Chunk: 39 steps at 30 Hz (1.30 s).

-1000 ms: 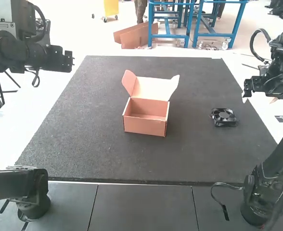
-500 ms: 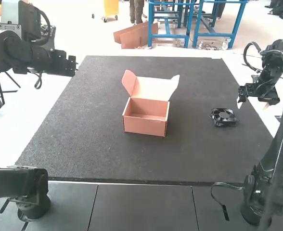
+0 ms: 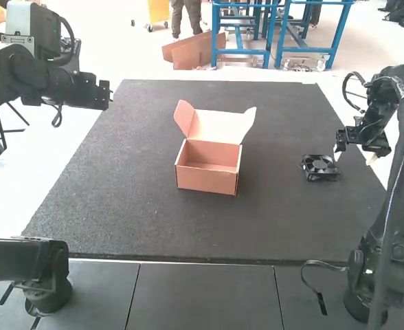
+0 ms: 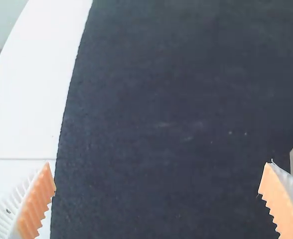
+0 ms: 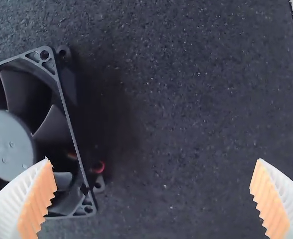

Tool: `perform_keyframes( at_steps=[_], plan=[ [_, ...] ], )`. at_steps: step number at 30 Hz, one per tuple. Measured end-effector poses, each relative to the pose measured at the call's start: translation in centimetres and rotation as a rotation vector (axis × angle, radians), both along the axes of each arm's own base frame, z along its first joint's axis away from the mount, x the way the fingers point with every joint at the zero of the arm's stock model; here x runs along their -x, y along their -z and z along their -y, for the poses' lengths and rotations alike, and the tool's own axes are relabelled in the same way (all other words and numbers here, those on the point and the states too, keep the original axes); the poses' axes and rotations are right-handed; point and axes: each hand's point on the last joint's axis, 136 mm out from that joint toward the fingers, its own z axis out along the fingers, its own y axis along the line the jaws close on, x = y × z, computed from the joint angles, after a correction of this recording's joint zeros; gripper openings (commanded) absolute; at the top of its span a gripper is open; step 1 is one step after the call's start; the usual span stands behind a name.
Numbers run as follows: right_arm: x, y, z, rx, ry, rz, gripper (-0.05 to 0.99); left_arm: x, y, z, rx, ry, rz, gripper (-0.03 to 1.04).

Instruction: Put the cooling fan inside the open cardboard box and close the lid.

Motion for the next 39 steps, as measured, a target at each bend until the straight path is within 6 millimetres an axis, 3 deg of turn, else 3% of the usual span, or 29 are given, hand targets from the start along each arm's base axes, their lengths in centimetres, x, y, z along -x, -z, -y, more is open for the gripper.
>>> perform_keyframes(
  at_steps=[19, 25, 39],
  plan=[
    [0.2, 1.3, -1.2, -0.028, 0.002, -0.05, 0.89, -0.2, 0.1, 0.0, 0.003, -0.001, -0.001, 0.97],
    [0.7, 2.7, -1.3, -0.037, 0.004, -0.09, 0.89, -0.2, 0.1, 0.0, 0.002, -0.001, -0.001, 0.97],
    [0.3, 2.4, -1.1, -0.031, 0.008, -0.079, 0.89, -0.2, 0.1, 0.0, 0.003, -0.001, -0.002, 0.97]
  ],
)
